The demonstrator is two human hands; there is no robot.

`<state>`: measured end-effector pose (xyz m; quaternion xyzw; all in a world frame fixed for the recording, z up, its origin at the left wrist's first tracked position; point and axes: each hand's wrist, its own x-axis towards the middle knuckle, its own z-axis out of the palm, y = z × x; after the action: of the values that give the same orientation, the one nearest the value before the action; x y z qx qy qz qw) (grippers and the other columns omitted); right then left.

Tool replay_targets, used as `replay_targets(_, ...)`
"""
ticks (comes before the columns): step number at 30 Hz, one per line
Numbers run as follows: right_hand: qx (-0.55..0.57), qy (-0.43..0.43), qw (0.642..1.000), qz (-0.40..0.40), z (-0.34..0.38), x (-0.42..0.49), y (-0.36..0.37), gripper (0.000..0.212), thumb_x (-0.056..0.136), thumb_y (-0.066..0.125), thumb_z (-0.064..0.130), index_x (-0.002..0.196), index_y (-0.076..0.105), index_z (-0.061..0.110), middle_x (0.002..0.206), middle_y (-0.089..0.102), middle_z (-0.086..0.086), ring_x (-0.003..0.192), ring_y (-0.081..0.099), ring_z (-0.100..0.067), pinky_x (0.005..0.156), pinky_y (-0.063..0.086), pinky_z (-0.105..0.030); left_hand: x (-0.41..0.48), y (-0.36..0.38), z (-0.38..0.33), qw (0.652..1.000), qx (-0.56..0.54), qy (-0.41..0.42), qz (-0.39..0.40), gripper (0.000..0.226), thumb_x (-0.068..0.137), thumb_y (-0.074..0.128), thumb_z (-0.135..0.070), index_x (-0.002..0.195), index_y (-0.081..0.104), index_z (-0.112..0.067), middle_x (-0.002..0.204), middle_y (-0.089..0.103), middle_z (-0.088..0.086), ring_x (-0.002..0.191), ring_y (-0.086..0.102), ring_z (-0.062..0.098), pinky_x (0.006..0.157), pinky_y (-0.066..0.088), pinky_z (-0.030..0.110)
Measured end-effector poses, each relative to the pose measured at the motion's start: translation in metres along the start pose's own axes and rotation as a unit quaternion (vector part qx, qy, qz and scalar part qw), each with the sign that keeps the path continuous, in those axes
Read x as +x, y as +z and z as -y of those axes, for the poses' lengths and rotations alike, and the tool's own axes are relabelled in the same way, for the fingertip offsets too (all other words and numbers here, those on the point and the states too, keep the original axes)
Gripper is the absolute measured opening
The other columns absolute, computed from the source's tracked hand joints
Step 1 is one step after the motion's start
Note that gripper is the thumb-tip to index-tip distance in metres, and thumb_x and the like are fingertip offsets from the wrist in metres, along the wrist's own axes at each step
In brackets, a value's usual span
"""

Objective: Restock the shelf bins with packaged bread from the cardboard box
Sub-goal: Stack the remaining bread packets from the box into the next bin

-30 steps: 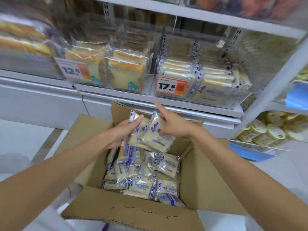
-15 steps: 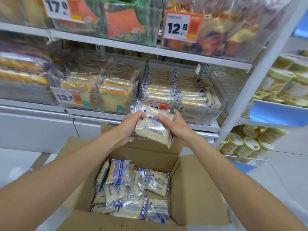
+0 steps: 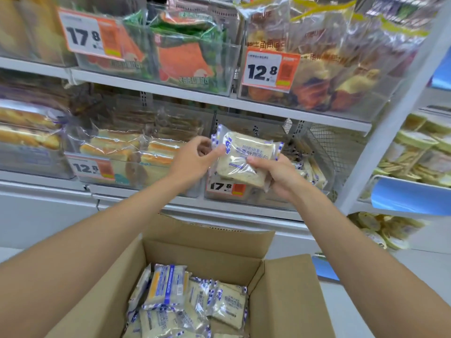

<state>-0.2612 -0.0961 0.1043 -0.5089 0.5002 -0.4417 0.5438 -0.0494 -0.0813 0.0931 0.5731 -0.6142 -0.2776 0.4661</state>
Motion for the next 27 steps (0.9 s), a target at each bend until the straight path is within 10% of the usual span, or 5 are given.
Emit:
replay_targets(5,0.01,0.011,0.997,-0.076,0.015,0.075,-0.015,0.065,0.058,0.091,0.023,0.112,0.065,-0.002,0.092,0.074,-0.009,0.067,0.067,-0.02,0.052,0.051,-0.024,0.089,-0.007,0.02,0.969,0.244,0.034,0.018,0.06,0.091,0.055,-0.053,0.14,0.048,-0.019,0.136,0.056,0.009,0.128,0.046,0.032,0.105,0.039,0.042)
replay_targets(13,-0.106,-0.097,0.981,-0.132,0.02,0.195,-0.013,0.03,0.075,0.082,0.027,0.084,0.058,0.011,0.04,0.051,0.008,0.039,0.039,-0.014,0.035,0.028,-0.015,0.114,0.004,0.055,0.985,0.12,0.002,0.128,0.061,0.08,0.054,-0.058,0.139,0.039,-0.055,0.124,0.066,-0.001,0.11,0.058,0.011,0.1,0.04,0.037)
replay_targets(17,-0.13,-0.087,0.984,-0.081,0.011,0.22,-0.002,0.025,0.081,0.078,0.028,0.079,0.058,0.013,0.07,0.061,0.004,0.047,0.053,-0.002,0.044,0.041,-0.016,0.114,0.008,0.06,0.991,0.077,0.013,0.111,0.051,0.069,0.052,-0.058,0.117,0.04,-0.069,0.114,0.068,-0.011,0.119,0.055,0.019,0.111,0.033,0.047)
replay_targets(21,-0.077,-0.111,0.984,-0.112,0.004,0.236,0.003,0.112,0.035,0.093,0.052,0.128,0.051,0.007,0.113,0.07,-0.004,0.087,0.066,-0.02,0.057,0.051,-0.026,0.115,0.01,0.061,0.992,0.063,0.01,0.105,0.061,0.067,0.053,-0.059,0.127,0.043,-0.062,0.115,0.068,-0.011,0.12,0.055,0.02,0.11,0.035,0.047)
replay_targets(27,-0.143,-0.092,0.982,-0.086,0.007,0.248,-0.003,0.131,0.026,0.092,0.058,0.138,0.047,0.006,0.114,0.069,-0.006,0.067,0.064,-0.007,0.054,0.055,-0.024,0.111,0.008,0.058,0.992,0.066,0.012,0.102,0.056,0.071,0.053,-0.059,0.125,0.042,-0.064,0.108,0.068,-0.013,0.116,0.056,0.018,0.11,0.035,0.047)
